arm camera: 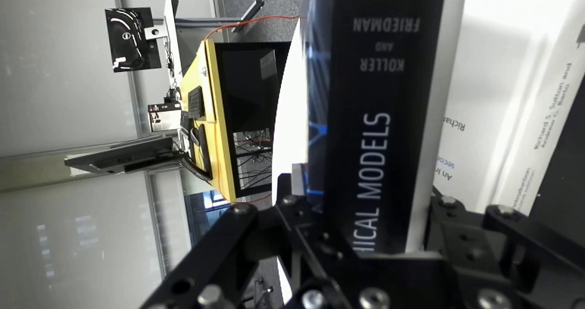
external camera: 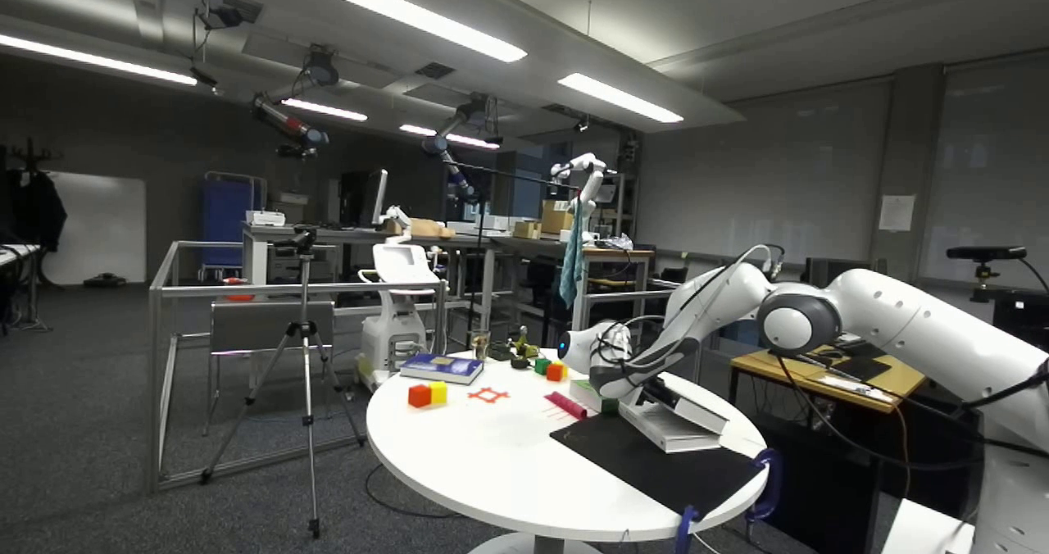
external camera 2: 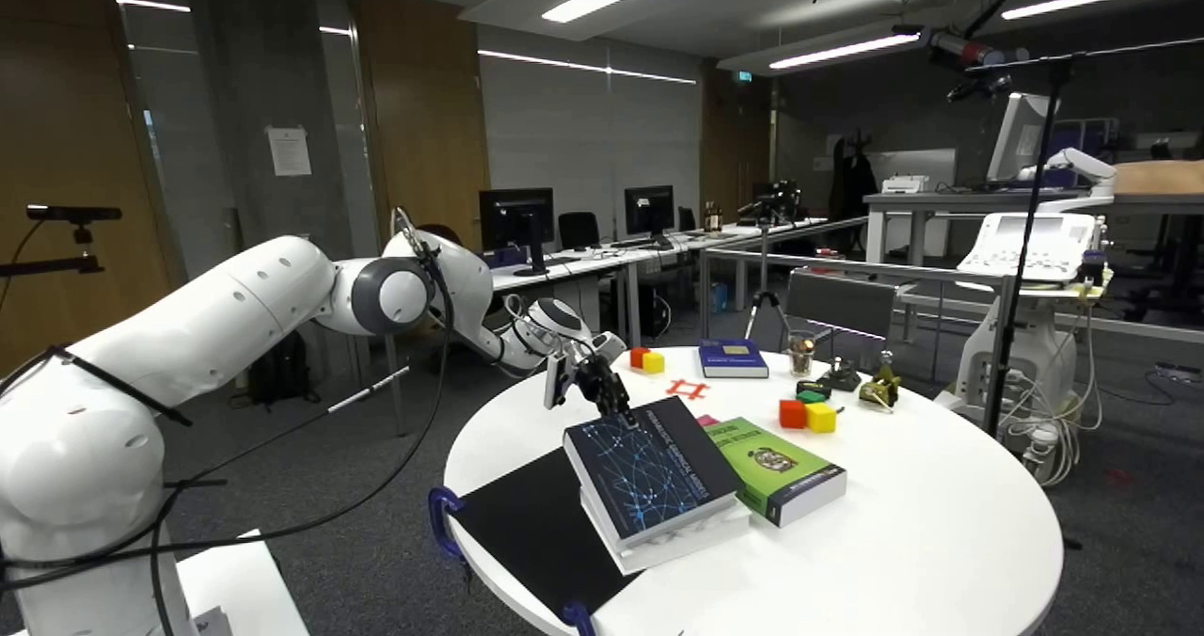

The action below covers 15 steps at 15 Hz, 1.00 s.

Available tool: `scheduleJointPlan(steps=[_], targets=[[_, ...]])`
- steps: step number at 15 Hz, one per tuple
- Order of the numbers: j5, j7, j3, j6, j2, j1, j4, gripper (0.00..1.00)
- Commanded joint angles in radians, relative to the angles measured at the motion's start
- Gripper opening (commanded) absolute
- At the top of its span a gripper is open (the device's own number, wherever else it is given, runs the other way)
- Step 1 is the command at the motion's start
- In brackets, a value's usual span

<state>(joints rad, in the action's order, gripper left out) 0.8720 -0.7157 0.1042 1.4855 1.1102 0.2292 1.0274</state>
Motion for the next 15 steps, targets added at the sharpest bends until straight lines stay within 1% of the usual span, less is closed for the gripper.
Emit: scheduleJointPlan(steps=[1,14,15], targets=[[-0.007,0.037,0.042,-0.077,-0.032,0.017,-0.050,0.27],[-0.063,0.043,0.070,-0.066,-0.032,0.010,-0.075,0.27],[-0.059,0.042,0.071,-0.063,-0.033,0.012,-0.072,0.66]])
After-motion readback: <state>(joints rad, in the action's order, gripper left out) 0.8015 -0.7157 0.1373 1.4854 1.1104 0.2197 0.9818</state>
